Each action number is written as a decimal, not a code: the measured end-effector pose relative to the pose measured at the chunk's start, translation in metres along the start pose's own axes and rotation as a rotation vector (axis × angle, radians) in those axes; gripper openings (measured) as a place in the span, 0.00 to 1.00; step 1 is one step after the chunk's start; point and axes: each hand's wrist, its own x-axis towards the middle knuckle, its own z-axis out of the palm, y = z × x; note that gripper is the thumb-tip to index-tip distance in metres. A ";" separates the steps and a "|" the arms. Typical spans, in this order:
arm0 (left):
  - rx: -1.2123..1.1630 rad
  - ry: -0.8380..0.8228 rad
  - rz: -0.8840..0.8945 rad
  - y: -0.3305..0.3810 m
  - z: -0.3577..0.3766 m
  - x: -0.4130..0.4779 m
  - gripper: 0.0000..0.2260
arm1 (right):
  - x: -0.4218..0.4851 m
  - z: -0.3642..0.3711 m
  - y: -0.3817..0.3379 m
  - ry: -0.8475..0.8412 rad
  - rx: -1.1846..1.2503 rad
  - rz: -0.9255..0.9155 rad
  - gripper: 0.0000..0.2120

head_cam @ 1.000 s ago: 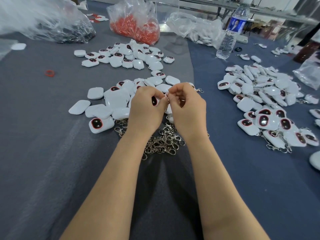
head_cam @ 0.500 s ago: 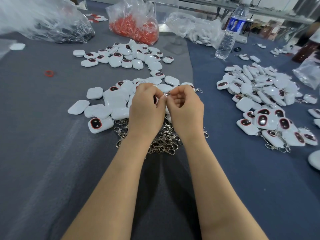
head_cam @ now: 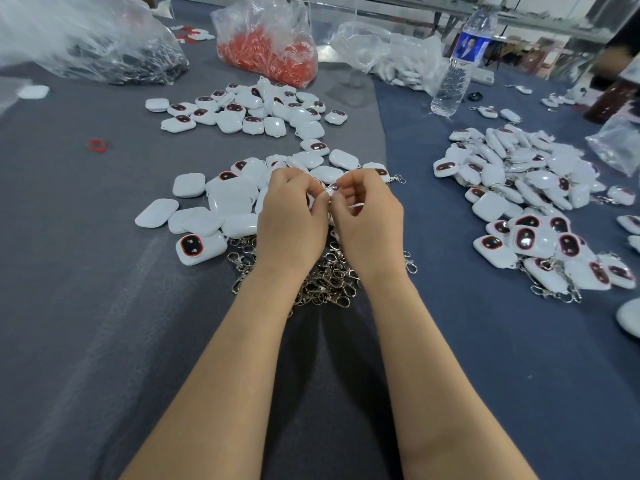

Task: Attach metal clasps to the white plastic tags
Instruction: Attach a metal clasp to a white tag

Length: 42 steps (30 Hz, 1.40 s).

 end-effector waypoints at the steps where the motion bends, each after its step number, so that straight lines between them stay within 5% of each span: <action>1: 0.003 -0.003 -0.003 0.001 0.000 0.000 0.03 | 0.000 0.000 0.000 -0.009 0.012 0.001 0.05; 19: 0.066 -0.069 0.115 -0.005 -0.003 0.001 0.03 | 0.002 -0.006 0.006 -0.183 0.051 0.013 0.07; 29: -0.001 -0.089 0.111 -0.005 -0.005 0.004 0.01 | 0.002 -0.004 0.010 -0.076 0.070 0.022 0.09; 34: -0.196 -0.162 0.053 0.002 -0.010 0.001 0.12 | 0.005 -0.006 0.013 0.027 0.023 0.064 0.05; 42: -0.150 -0.193 0.082 0.000 -0.006 0.001 0.12 | 0.002 -0.007 0.009 -0.003 -0.053 0.033 0.06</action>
